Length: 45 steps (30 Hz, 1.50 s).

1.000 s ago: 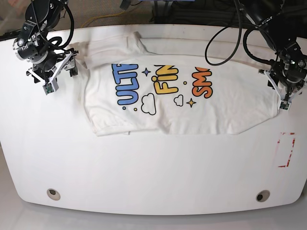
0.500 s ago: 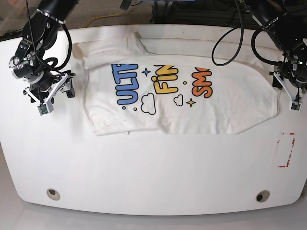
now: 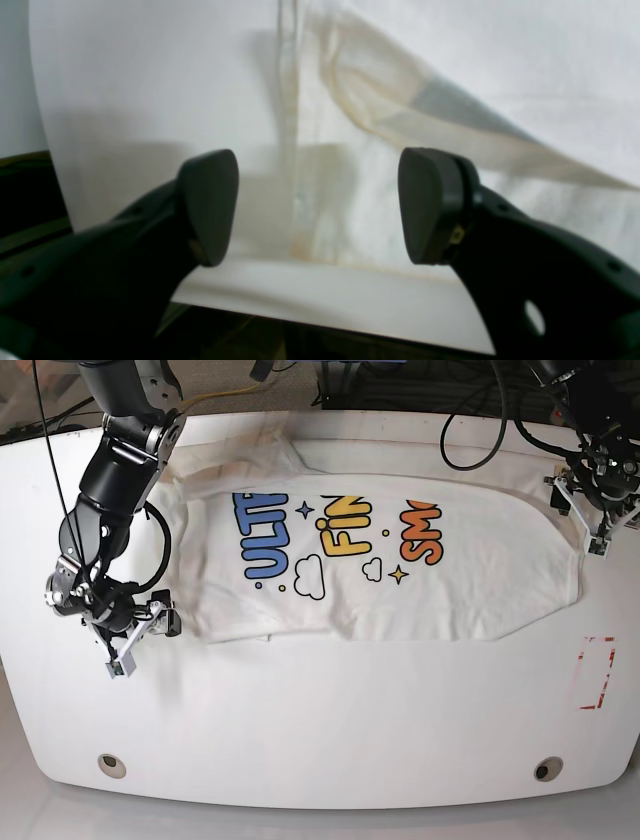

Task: Fold the T-shirt properly
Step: 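Move the right gripper to the shirt hem and pinch it, then move the left gripper to the hem corner and pinch it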

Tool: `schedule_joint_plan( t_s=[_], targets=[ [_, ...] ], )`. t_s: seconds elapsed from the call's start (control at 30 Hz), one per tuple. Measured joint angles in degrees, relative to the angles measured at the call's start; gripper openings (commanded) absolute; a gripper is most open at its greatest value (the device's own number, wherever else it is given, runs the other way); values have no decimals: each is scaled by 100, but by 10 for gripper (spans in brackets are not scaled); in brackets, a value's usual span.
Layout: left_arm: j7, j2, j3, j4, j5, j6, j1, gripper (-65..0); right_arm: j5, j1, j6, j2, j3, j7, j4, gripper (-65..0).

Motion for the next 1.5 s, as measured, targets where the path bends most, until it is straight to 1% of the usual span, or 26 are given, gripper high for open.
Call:
schedule_joint_plan(
  t_s=[0.1,0.23,0.3,0.43,0.53,0.63,0.73,0.77,0.83,0.87,0.93,0.97,1.0,1.07,1.1,1.13,1.23,1.37,1.5],
  targets=[
    [-9,13,-63,0,15,-20,33,-186,-249,282,-52,46,-219,404,-754,-216],
    [-11,-7,-98,24,20,-20,31,-186,-251,597,-44,-13,-431,901,-1556,-217],
    [-4,4,-120,122,17,-20,31,-186,-236,667,-31,-66,-455,1036,-1797,-217],
    [-9,4,-251,345,4,-22,13,-181,-321,636,-35,-105,-450,1073,-1926,-220],
    [13,-4,-258,402,4,-20,-17,-178,-365,597,-55,-210,-435,1137,-1943,-220],
    [57,13,-258,402,55,-20,-260,-169,-343,568,-31,-334,-466,1231,-1952,-230],
    [341,-15,-262,398,37,2,-734,-113,-483,490,2,-398,-461,1486,-1956,-312],
    [424,-26,-251,391,48,2,-863,-89,-549,474,9,-411,-450,1558,-1954,-357],
    [511,-39,-223,317,48,74,-1165,-38,-704,466,-2,-431,-446,1692,-1947,-484],
    [507,-39,-203,188,7,234,-1325,-25,-828,468,-11,-452,-446,1711,-1945,-520],
    [509,-59,-59,-205,55,595,-1587,-10,-872,466,-11,-474,-448,1700,-1945,-609],
    [549,-63,59,-496,96,857,-1759,-10,-855,450,-7,-490,-446,1714,-1945,-628],
    [608,-63,164,-750,96,1025,-1921,-10,-859,446,-7,-496,-446,1716,-1945,-633],
    [632,-70,299,-1209,39,1233,-2232,-10,-861,439,-4,-507,-448,1716,-1943,-629],
    [612,-72,313,-1414,-22,1268,-2398,-10,-861,446,-7,-507,-446,1716,-1939,-629],
    [564,-74,313,-1606,-33,1263,-2566,-10,-863,450,-7,-503,-448,1714,-1934,-629],
    [138,-146,299,-2269,44,1287,-3014,-10,-861,437,-4,-490,-446,1700,-1928,-629],
    [-313,-219,291,-3093,81,1318,-3248,-10,-859,435,-7,-492,-446,1694,-1919,-629],
    [-557,-317,339,-3963,96,1298,-3416,-11,-835,374,-4,-479,-446,1735,-1906,-629]
  ],
)
